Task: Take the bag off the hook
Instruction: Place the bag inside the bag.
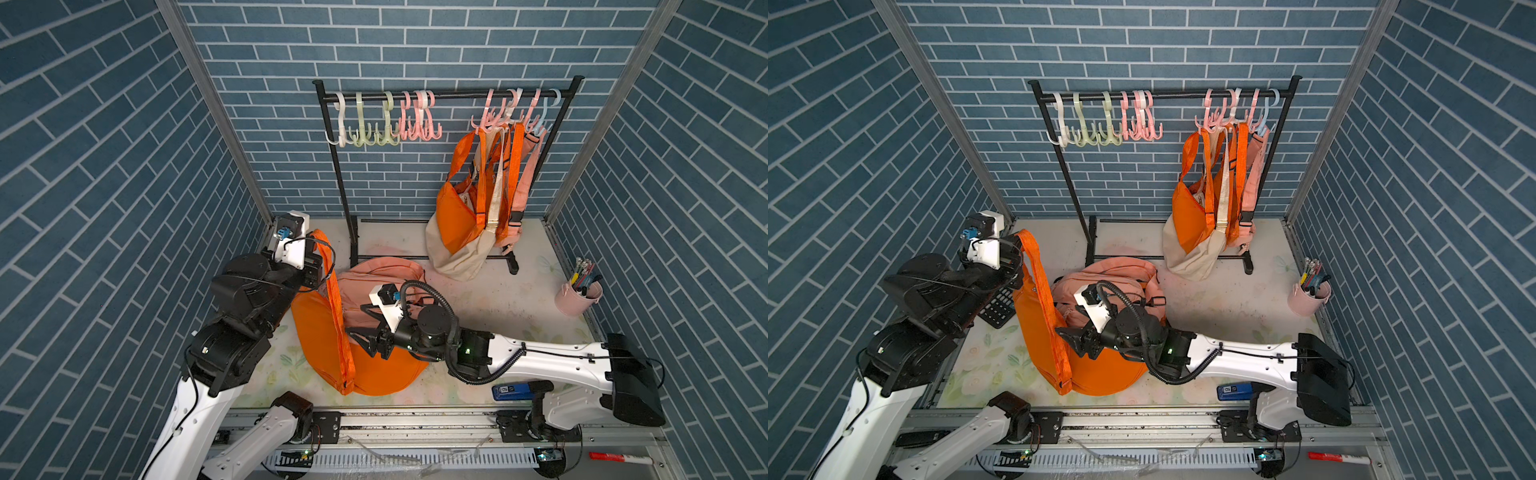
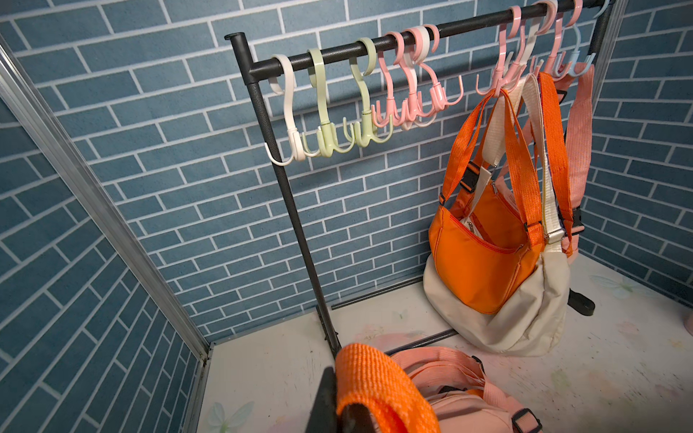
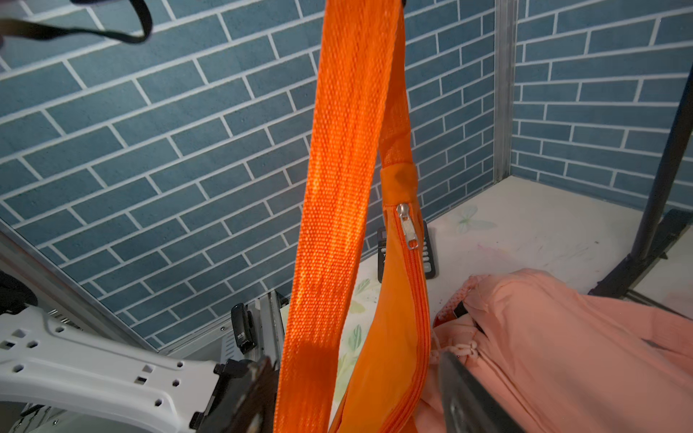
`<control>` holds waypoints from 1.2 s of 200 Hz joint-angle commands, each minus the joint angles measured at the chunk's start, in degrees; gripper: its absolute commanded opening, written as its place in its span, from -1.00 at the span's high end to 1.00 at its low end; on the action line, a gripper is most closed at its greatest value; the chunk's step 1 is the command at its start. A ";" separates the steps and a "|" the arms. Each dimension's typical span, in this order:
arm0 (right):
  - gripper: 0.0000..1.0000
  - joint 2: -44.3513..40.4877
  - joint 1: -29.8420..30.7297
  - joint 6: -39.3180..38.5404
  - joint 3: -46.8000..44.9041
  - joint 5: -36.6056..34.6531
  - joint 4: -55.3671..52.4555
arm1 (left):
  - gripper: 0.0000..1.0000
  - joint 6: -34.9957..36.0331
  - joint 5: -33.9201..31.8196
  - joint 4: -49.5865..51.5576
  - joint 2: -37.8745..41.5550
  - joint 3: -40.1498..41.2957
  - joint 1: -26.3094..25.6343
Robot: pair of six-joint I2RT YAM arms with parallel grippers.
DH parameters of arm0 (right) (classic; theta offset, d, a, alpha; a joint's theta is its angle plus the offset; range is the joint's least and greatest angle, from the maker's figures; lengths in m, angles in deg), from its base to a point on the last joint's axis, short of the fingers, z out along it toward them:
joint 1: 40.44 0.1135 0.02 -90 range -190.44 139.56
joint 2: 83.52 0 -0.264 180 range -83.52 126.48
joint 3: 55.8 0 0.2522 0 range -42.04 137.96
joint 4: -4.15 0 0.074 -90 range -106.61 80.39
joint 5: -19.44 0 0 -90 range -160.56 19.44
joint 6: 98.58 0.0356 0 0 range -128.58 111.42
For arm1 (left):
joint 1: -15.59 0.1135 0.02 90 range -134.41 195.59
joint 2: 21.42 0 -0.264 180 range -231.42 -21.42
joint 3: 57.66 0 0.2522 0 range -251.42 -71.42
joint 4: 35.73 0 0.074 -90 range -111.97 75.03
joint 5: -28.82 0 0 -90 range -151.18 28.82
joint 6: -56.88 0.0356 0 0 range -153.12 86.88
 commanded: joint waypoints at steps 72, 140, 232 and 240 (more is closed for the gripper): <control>-0.28 9.80 1.72 8.72 3.74 -0.56 2.71 | 1.00 -1.03 0.16 -2.85 0.50 1.05 0.21; -0.31 10.36 2.33 9.67 4.20 4.47 1.36 | 1.00 -1.64 0.64 -3.90 -0.19 1.57 0.23; 1.00 12.38 2.22 12.45 2.99 1.28 2.01 | 1.00 -2.03 0.19 -3.75 0.04 0.61 0.29; 1.00 11.55 2.24 12.38 2.39 0.37 1.74 | 1.00 -2.10 0.23 -3.60 0.20 0.64 0.33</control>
